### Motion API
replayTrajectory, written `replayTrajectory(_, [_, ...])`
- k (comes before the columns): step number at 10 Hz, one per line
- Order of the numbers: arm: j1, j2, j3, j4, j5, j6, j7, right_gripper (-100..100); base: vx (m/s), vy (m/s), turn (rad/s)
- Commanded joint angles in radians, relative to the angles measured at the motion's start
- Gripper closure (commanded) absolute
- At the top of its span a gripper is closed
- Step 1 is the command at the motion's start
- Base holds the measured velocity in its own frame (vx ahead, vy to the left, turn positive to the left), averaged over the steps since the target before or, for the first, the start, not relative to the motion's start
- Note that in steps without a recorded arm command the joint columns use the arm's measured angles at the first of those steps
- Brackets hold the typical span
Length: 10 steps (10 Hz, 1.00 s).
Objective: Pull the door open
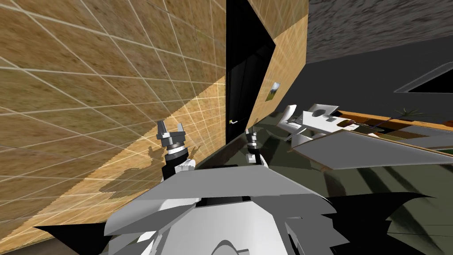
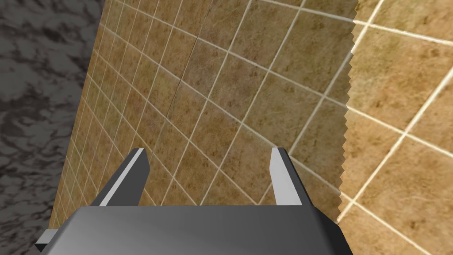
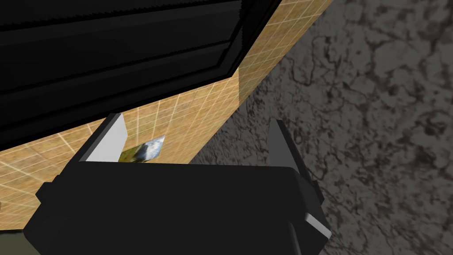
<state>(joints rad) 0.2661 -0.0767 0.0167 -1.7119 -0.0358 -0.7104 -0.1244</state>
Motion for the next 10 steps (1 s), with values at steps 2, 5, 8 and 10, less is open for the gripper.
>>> replayTrajectory(2, [-0.02,-0.007,0.002,0.067,0.0,-0.01,-0.002,-100,0.044,-0.064,0.079])
replayTrajectory(5, [-0.065,-0.024,0.002,0.176,-0.002,-0.027,-0.008,-100,0.075,-0.092,0.194])
replayTrajectory(8, [-0.096,-0.034,0.002,0.253,-0.004,-0.038,-0.012,-100,0.04,-0.09,0.119])
replayTrajectory(10, [-0.111,-0.04,0.002,0.3,-0.004,-0.044,-0.015,-100,0.029,-0.045,0.106])
